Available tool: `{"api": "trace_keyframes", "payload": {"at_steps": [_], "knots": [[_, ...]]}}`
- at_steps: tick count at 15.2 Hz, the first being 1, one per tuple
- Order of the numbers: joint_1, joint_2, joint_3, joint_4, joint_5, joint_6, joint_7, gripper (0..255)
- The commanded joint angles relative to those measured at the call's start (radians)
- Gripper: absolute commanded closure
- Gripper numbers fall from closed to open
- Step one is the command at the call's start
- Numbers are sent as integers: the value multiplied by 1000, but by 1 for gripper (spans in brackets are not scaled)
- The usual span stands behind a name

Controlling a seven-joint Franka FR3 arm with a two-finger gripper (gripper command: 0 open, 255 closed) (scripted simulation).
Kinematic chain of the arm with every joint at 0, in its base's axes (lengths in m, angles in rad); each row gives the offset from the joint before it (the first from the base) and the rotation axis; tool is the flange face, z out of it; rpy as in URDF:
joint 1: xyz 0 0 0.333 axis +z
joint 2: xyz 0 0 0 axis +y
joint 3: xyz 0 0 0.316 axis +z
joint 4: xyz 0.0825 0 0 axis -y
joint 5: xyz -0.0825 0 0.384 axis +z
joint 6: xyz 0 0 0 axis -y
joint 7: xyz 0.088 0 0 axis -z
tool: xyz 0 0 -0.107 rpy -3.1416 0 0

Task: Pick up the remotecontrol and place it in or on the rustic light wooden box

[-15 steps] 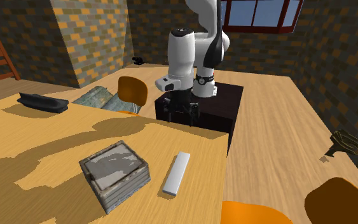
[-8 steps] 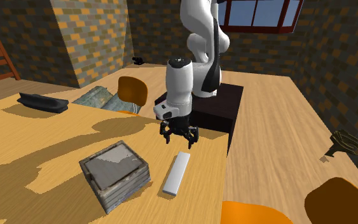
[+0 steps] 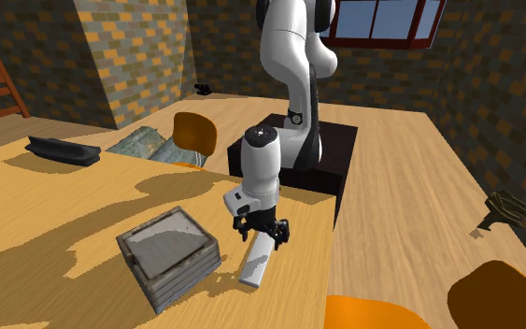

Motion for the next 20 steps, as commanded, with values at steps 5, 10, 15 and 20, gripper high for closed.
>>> {"api": "trace_keyframes", "payload": {"at_steps": [5,10,15,20], "knots": [[5,71,-4,34,-3,37,5,0],[5,71,-4,35,-3,37,5,0],[5,71,-4,35,-3,37,5,255],[5,71,-4,35,-3,37,5,255]]}}
